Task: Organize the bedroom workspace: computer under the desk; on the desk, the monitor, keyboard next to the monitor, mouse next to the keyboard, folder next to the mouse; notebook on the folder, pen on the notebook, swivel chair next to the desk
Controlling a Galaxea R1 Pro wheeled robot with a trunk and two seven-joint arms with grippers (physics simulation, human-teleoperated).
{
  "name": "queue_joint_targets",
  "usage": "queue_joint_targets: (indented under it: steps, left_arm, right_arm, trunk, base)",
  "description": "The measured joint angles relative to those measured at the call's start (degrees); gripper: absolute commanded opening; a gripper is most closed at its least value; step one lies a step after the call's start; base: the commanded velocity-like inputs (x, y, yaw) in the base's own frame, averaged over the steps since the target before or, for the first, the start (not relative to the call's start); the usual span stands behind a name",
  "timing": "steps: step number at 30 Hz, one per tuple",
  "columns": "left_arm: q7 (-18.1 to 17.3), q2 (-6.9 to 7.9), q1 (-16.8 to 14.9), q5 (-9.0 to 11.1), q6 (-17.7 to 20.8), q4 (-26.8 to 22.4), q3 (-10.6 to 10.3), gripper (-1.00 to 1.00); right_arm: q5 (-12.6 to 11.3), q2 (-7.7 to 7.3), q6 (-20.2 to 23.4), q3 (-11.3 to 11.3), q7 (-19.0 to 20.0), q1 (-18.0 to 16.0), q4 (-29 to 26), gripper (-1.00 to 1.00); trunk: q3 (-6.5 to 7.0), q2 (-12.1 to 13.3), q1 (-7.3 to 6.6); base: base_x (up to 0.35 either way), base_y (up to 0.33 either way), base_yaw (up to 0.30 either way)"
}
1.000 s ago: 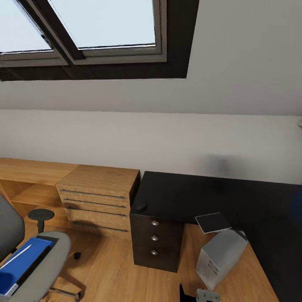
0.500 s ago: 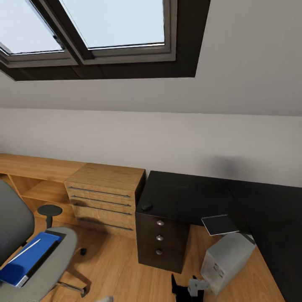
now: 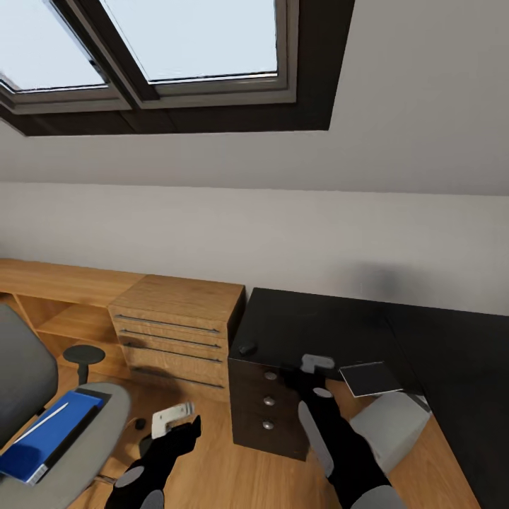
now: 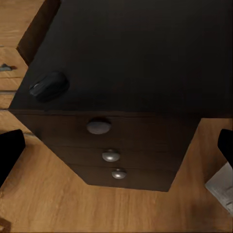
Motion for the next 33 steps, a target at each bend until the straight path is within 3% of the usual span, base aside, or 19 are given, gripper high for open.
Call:
queue_joint_targets:
  steps: [4,7,26,29,33]
  left_arm:
    - [0.12,-0.34,-0.01,-0.09,0.24,-0.4,2.33,1.0]
    - [0.12,-0.24,-0.01,-0.26,0.41,-0.48,3.42,1.0]
    - [0.13,-0.19,0.01,-0.28,0.33,-0.35,3.38,1.0]
    - [0.13,-0.19,0.01,-0.24,0.31,-0.28,3.33,1.0]
    - [0.09,-0.19,0.01,-0.22,0.3,-0.2,3.27,1.0]
  right_arm:
    - [-3.36,0.0,0.18,-0.9,-0.37,-0.63,-0.27,1.0]
    - [-4.1,0.0,0.11,-1.09,-0.31,-0.74,0.46,1.0]
    - [-4.13,0.0,-2.37,-0.79,-0.13,-0.81,3.29,1.0]
    - [-4.09,0.0,-2.37,0.1,-0.17,-0.79,3.53,1.0]
    - [-4.07,0.0,-2.37,3.12,-0.3,-0.8,3.67,1.0]
  trunk:
    - [0.0,0.0,0.0]
    - [0.0,0.0,0.0]
    - [-0.26,0.0,0.0]
    - [-0.37,0.0,0.0]
    - [-0.54,0.0,0.0]
  base:
    - [0.0,0.0,0.0]
    - [0.0,0.0,0.025]
    - [0.0,0.0,0.241]
    - [0.0,0.0,0.262]
    - [0.0,0.0,0.255]
